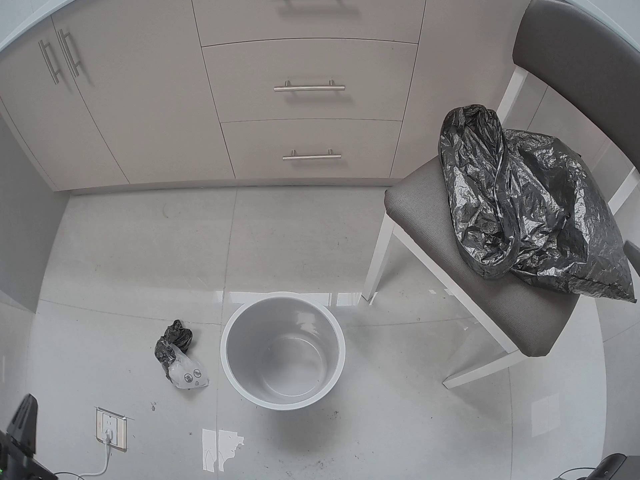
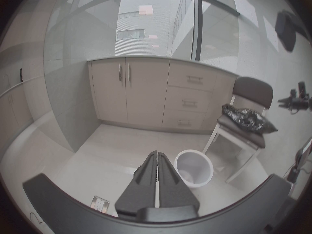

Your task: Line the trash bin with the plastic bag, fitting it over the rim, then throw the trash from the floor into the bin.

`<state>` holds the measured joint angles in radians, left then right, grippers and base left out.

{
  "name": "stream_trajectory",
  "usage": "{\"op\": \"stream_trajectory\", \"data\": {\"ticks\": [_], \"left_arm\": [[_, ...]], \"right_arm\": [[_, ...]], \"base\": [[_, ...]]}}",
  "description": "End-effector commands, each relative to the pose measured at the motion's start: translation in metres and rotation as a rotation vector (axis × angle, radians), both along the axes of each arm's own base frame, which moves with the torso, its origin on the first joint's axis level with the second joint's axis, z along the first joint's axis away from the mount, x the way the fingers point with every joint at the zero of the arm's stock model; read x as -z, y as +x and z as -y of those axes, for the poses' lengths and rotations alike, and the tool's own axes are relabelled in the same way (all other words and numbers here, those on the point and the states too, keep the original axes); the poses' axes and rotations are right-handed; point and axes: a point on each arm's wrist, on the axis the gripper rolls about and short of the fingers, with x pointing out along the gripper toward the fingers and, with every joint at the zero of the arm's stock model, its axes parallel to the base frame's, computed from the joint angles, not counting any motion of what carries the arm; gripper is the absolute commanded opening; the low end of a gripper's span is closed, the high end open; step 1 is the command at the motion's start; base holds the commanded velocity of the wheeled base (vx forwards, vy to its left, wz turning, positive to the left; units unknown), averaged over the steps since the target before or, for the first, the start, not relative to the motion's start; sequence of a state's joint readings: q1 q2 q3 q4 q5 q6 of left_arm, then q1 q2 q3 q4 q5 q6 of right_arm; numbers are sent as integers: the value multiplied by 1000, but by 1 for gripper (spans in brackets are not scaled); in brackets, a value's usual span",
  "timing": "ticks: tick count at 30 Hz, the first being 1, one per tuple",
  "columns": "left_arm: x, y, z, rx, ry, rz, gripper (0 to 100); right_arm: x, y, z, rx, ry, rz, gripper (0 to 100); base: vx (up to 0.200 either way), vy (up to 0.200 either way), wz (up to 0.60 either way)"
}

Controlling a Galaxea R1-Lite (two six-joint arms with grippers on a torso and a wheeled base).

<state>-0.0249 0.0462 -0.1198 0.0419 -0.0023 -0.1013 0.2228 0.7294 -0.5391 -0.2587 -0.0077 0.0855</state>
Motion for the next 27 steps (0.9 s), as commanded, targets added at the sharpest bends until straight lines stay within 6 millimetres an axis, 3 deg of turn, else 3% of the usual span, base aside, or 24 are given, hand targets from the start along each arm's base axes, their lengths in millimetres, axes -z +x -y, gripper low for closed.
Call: {"op": "stream_trajectory", "data": {"ticks": [1,7,14,27], "left_arm": [[-86,12,0,132,-94,-10,0],[-64,29,3,154,-89,-158,0],[-70,57,6,162,-88,-277,0],[-70,77,8,157,-85,-337,0]], "right_arm": [[-16,91,-53,-56,-24,-115,100],[0,128,-84,3,-58,-133,100],[19,145,-111,77,-110,-194,100],[33,155,-110,269,-139,-234,100]], "base": [[0,0,0],[0,0,0],[0,0,0],[0,0,0]]}}
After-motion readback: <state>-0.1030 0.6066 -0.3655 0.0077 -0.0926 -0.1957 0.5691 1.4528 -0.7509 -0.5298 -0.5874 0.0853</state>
